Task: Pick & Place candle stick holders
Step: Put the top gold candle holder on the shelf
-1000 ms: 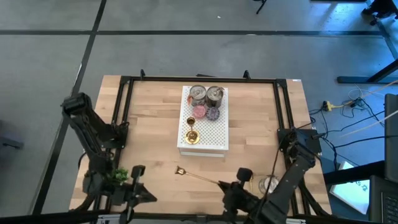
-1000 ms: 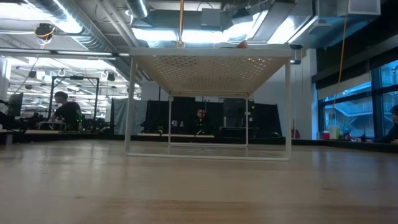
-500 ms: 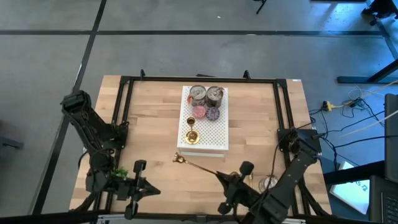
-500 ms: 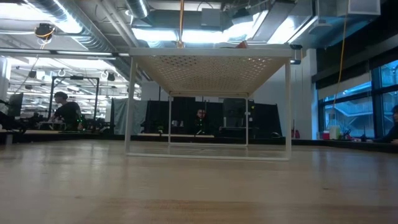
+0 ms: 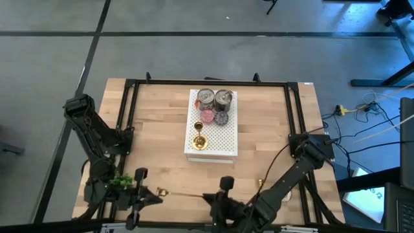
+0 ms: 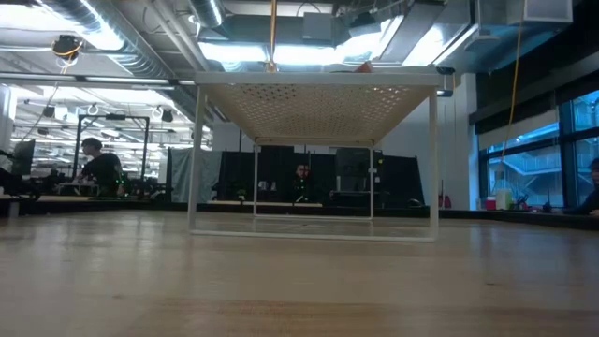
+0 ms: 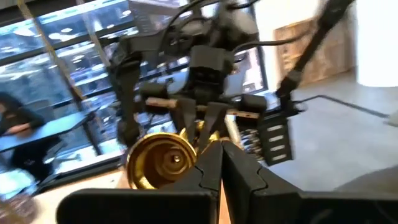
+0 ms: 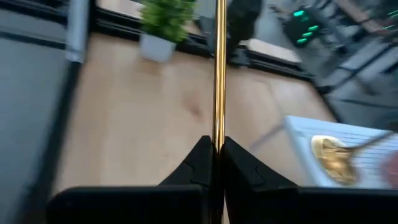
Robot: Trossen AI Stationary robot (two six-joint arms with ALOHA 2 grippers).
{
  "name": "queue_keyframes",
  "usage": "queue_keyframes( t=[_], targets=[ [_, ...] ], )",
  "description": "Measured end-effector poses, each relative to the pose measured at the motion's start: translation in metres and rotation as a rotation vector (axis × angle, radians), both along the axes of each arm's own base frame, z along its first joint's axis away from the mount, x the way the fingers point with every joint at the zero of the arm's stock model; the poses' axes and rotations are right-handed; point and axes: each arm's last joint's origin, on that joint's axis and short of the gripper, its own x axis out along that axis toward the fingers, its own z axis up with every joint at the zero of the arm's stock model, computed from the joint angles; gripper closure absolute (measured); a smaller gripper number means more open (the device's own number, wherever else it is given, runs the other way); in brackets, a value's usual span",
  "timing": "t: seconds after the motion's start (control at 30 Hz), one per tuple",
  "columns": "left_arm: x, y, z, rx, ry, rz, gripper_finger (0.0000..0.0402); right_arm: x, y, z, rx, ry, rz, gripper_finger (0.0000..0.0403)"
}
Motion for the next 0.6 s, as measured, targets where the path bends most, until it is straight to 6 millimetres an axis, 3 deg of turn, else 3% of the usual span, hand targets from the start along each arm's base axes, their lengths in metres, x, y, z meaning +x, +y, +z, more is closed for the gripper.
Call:
queue_keyframes(
  t=[0.17,0.47,0.6],
  targets=[
    [-0.006,-0.002,-0.002,-0.001,0.015,0.041,0.0400,-0.017,-0.018,0.012,-0.117,0.028,-0.090,0.0388],
    [-0.008,-0.001,-0.011,-0.016,0.064,0.070,0.0397,-0.060,-0.061,0.061,-0.207,-0.086,-0.285,0.0388],
    [-0.005,0.000,-0.011,-0.018,0.066,0.069,0.0400,-0.067,-0.078,0.075,-0.225,-0.120,-0.332,0.0388]
  ],
)
